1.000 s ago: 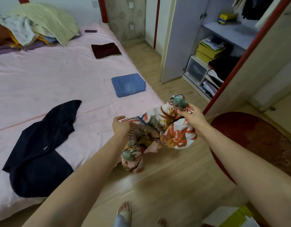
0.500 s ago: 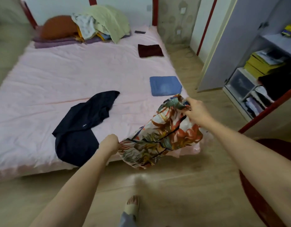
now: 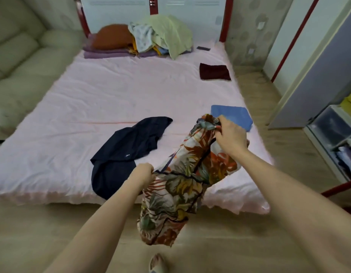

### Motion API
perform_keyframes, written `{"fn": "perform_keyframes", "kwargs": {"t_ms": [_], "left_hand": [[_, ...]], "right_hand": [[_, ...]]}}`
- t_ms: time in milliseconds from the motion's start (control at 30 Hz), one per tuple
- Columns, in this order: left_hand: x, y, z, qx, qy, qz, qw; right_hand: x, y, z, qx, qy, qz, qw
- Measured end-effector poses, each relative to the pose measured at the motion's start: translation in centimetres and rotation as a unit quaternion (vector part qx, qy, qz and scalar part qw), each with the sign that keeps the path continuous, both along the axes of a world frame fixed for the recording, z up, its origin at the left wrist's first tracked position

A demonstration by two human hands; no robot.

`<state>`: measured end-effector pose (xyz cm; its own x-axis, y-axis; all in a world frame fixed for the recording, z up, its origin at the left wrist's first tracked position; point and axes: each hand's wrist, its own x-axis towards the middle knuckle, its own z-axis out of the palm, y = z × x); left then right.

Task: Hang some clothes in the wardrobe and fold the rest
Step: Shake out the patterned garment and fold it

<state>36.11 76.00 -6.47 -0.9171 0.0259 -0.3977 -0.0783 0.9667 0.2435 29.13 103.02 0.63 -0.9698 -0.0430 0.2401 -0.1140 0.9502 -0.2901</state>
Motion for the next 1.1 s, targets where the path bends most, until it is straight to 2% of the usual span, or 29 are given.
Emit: {"fn": "perform_keyframes", "kwargs": {"t_ms": [100, 200, 267, 367, 533, 633, 700, 867, 1100], "left_hand": [[-3.0, -2.1, -0.1, 0.004, -0.056, 0.009, 0.998], [-5.5, -3.2, -1.0, 0.027, -0.122, -0.043, 0.991], [-7.9, -3.2, -1.9, 0.030, -0.133, -0.070, 0.988], [-11.1, -2.5, -1.7, -0.013, -0.101, -0.099, 0.990], [-18.1, -3.3, -3.4, -0.045, 0.025, -0.008, 0.999], [-22.9, -3.3, -5.7, -0.080, 0.022, 0.017, 0.996], [-26.8, -3.2, -8.3, -0.079, 0.007, 0.044, 0.996], [-38.1, -2.2, -15.7, -0.032, -0.018, 0.122, 0.992], [-47.6, -2.0, -25.3, -0.029, -0.103, 0.226, 0.968]], "right_hand": [[-2.0, -1.9, -0.4, 0.074, 0.001, -0.013, 0.997], [-3.9, -3.5, -1.3, 0.109, 0.005, -0.036, 0.993], [-6.4, -4.5, -2.4, 0.127, 0.030, -0.045, 0.990], [-9.4, -5.1, -3.0, 0.144, 0.055, -0.046, 0.987], [-16.0, -5.5, -4.5, 0.213, 0.091, -0.005, 0.973], [-22.3, -5.3, -7.5, 0.261, 0.108, 0.042, 0.958], [-27.3, -5.8, -10.0, 0.252, 0.105, 0.067, 0.960], [-40.6, -6.6, -18.3, 0.220, -0.062, 0.132, 0.965], [-53.9, -6.4, -30.5, 0.183, -0.140, 0.186, 0.955]]}}
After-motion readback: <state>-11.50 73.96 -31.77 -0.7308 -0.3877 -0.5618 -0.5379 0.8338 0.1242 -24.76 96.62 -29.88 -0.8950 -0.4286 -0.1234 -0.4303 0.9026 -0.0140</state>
